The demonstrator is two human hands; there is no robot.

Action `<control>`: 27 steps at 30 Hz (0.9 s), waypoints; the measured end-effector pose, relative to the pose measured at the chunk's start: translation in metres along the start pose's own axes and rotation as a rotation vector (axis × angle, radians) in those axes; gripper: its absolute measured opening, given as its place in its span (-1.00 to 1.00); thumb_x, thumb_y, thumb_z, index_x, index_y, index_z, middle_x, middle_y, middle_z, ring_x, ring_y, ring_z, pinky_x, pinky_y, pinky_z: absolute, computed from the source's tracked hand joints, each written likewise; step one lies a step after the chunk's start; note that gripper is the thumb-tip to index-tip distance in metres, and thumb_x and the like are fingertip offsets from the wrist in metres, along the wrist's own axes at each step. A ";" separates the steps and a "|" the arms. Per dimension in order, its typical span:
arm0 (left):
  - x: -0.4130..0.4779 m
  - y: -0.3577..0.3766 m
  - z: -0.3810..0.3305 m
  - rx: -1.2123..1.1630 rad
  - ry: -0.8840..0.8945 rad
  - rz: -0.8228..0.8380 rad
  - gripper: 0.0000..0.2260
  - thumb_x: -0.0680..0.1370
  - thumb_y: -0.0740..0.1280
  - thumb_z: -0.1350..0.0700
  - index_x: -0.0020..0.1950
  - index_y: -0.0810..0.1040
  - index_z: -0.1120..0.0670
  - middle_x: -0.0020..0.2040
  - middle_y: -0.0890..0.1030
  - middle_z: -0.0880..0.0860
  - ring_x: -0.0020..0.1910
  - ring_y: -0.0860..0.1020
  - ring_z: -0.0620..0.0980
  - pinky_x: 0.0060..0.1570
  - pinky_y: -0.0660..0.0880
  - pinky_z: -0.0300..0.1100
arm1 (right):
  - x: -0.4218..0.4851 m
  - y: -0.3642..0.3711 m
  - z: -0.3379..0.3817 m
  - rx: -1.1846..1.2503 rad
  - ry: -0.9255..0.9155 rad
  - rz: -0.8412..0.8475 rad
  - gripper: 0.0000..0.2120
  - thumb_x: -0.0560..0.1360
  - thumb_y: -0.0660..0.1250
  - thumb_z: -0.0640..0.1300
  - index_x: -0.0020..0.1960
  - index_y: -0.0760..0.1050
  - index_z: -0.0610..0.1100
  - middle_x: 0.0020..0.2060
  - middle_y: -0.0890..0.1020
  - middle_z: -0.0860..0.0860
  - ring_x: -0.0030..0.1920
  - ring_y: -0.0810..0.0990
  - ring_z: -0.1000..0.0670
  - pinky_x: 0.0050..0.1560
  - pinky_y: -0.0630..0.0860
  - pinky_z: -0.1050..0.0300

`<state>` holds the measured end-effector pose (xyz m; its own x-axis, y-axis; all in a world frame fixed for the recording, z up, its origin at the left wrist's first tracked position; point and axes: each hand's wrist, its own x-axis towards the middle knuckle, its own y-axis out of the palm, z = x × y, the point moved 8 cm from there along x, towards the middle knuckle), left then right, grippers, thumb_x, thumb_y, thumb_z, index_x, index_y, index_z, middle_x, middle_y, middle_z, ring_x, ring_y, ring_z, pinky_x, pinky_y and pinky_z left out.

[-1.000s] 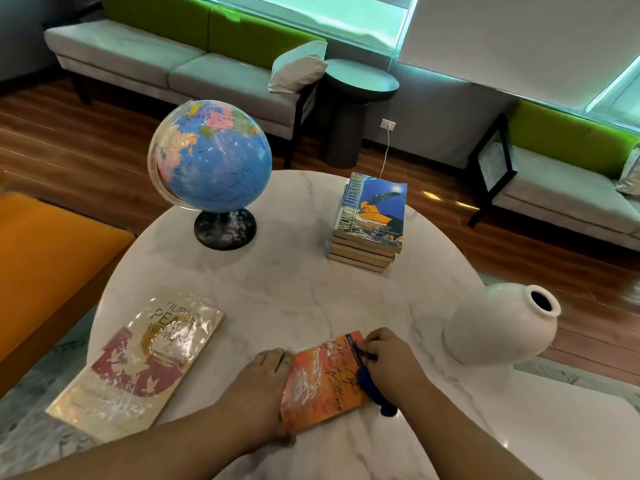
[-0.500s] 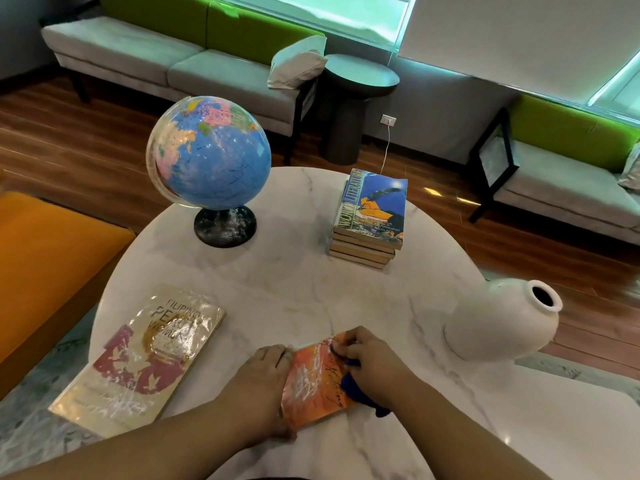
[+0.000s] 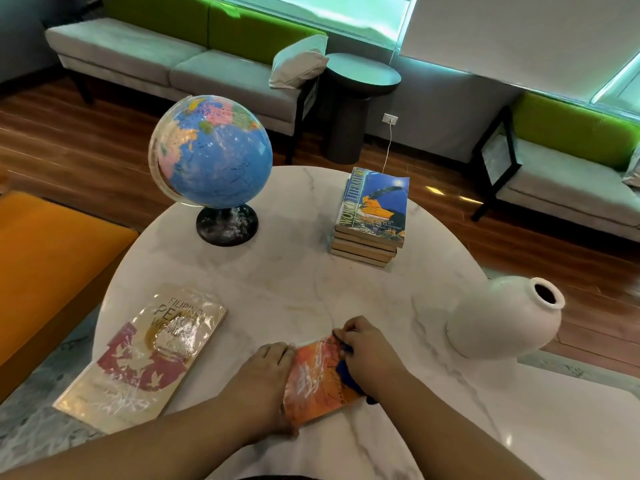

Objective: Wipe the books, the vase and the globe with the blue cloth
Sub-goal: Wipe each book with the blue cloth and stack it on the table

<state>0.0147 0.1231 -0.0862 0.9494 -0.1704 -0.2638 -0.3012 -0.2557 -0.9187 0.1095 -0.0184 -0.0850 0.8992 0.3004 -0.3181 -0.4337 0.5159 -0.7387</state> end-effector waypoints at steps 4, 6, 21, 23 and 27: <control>-0.001 -0.002 -0.001 -0.001 -0.001 0.001 0.07 0.27 0.46 -0.30 0.56 0.00 0.11 0.51 0.12 0.04 0.47 0.11 0.03 0.47 0.01 -0.21 | -0.007 0.018 0.001 -0.030 -0.071 0.157 -0.90 0.56 0.29 -0.16 0.06 0.52 -0.13 -0.08 0.54 0.06 -0.13 0.53 0.12 -0.15 0.49 0.30; -0.001 -0.002 -0.001 -0.001 -0.001 0.002 0.07 0.27 0.46 -0.31 0.56 -0.01 0.10 0.51 0.10 0.02 0.47 0.11 0.02 0.46 0.00 -0.22 | -0.004 0.005 -0.005 0.069 0.022 0.101 -0.98 0.53 0.33 -0.21 -0.05 0.51 -0.16 -0.22 0.54 0.05 -0.24 0.52 0.09 -0.30 0.44 0.26; -0.002 -0.002 -0.001 -0.022 -0.013 0.011 0.09 0.25 0.47 -0.31 0.57 -0.02 0.11 0.51 0.11 0.02 0.47 0.11 0.02 0.48 0.02 -0.21 | -0.004 -0.007 0.026 -0.344 -0.207 0.086 -0.57 0.54 0.25 -0.07 0.41 0.39 -0.01 0.32 0.35 0.09 0.30 0.33 0.02 0.26 0.26 0.34; -0.003 -0.003 -0.003 -0.016 -0.002 0.008 0.08 0.26 0.47 -0.30 0.56 -0.02 0.12 0.51 0.11 0.03 0.47 0.11 0.02 0.47 0.01 -0.21 | -0.012 0.007 0.022 -0.486 -0.218 0.184 -0.39 0.49 0.25 0.06 0.51 0.20 0.04 0.41 0.22 0.13 0.36 0.18 -0.04 0.35 0.28 0.16; -0.002 -0.003 -0.002 -0.005 -0.002 0.015 0.09 0.28 0.46 -0.30 0.56 -0.04 0.13 0.52 0.09 0.04 0.49 0.07 0.03 0.48 -0.02 -0.20 | -0.012 0.011 0.028 -0.451 -0.240 0.123 -0.41 0.51 0.22 -0.07 0.52 0.18 0.00 0.43 0.19 0.12 0.35 0.16 -0.06 0.38 0.21 0.22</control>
<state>0.0135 0.1225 -0.0818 0.9450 -0.1722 -0.2782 -0.3158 -0.2581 -0.9130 0.0924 0.0058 -0.0729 0.7817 0.5399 -0.3121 -0.4192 0.0843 -0.9040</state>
